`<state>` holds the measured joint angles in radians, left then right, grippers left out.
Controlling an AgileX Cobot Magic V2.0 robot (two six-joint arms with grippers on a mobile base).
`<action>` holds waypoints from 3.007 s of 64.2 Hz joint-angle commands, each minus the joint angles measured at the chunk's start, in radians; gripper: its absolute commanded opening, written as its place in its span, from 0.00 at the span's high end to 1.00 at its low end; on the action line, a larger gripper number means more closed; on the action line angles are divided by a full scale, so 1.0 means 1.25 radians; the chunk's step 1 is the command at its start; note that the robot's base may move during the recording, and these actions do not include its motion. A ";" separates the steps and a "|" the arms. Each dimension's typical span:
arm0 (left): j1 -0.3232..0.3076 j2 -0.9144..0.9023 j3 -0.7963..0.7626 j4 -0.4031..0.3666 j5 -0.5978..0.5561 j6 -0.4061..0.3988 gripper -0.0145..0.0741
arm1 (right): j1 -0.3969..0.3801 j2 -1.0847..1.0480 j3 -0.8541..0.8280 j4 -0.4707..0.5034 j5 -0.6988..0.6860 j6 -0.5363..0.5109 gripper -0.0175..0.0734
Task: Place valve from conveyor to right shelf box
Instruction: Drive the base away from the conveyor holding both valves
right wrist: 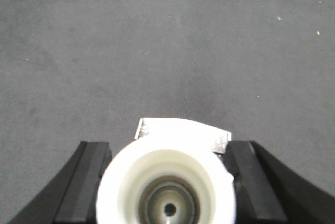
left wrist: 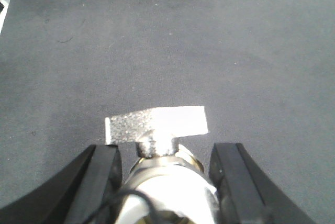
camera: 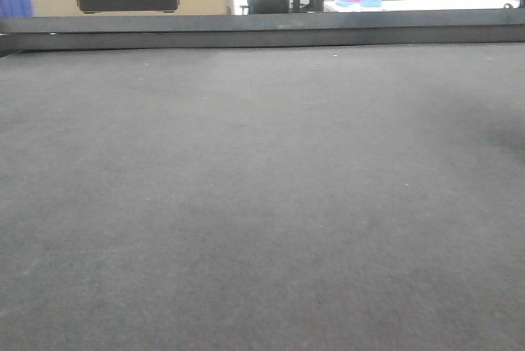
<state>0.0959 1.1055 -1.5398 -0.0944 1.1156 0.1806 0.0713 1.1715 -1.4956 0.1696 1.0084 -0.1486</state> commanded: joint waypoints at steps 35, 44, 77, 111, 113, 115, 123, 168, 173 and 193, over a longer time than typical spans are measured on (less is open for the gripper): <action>-0.001 -0.009 -0.008 -0.009 -0.043 -0.007 0.96 | 0.000 0.008 -0.015 -0.004 -0.061 -0.005 0.98; -0.001 -0.009 -0.008 -0.009 -0.045 -0.007 0.96 | 0.000 0.008 -0.015 -0.004 -0.061 -0.005 0.98; -0.001 -0.009 -0.008 -0.009 -0.047 -0.007 0.96 | 0.000 0.008 -0.015 -0.004 -0.061 -0.005 0.98; -0.001 -0.009 -0.008 -0.009 -0.121 -0.007 0.96 | 0.000 0.008 -0.015 -0.004 -0.061 -0.005 0.98; -0.001 -0.009 -0.008 -0.009 -0.125 -0.007 0.96 | 0.000 0.008 -0.015 -0.004 -0.061 -0.005 0.98; -0.001 -0.009 -0.008 -0.009 -0.131 -0.007 0.96 | 0.000 0.008 -0.015 -0.004 -0.061 -0.005 0.98; -0.001 -0.009 -0.008 -0.009 -0.136 -0.007 0.96 | 0.000 0.008 -0.015 -0.004 -0.061 -0.005 0.98; -0.001 -0.009 -0.008 -0.009 -0.136 -0.007 0.96 | 0.000 0.008 -0.015 -0.004 -0.061 -0.005 0.98; -0.001 -0.009 -0.008 -0.009 -0.136 -0.007 0.96 | 0.000 0.008 -0.015 -0.004 -0.061 -0.005 0.98; -0.001 -0.009 -0.008 -0.009 -0.136 -0.007 0.96 | 0.000 0.008 -0.015 -0.004 -0.061 -0.005 0.98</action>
<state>0.0978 1.1055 -1.5398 -0.0951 1.0021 0.1806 0.0713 1.1936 -1.4956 0.1641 0.9961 -0.1486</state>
